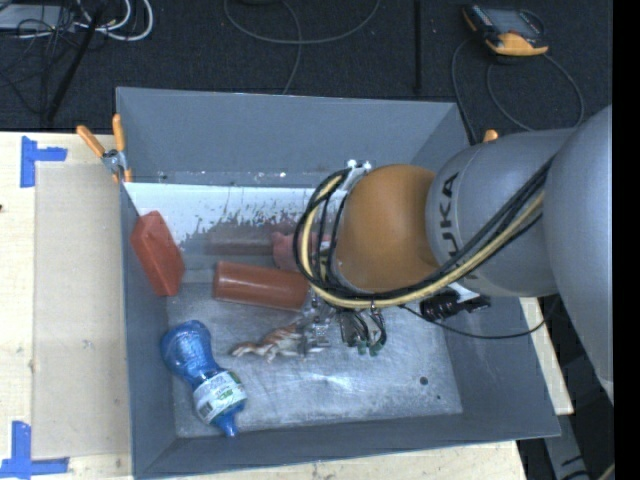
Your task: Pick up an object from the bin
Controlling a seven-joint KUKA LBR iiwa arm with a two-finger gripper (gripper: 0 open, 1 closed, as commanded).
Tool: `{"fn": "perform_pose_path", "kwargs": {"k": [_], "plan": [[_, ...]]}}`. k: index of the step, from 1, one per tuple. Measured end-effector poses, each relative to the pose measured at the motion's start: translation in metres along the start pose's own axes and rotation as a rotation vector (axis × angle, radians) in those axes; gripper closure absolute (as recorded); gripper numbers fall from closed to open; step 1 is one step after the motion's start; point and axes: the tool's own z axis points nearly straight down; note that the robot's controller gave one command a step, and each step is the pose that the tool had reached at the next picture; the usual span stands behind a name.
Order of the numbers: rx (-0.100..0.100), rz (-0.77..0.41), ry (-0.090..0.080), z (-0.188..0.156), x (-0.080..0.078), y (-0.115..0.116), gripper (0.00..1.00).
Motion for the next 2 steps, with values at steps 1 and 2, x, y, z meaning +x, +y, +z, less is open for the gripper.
{"fn": "perform_pose_path", "kwargs": {"k": [1, 2], "plan": [[0.006, 0.005, 0.025, -0.016, 0.015, 0.006, 1.00], [0.003, 0.023, 0.008, -0.194, 0.005, -0.017, 1.00]]}}
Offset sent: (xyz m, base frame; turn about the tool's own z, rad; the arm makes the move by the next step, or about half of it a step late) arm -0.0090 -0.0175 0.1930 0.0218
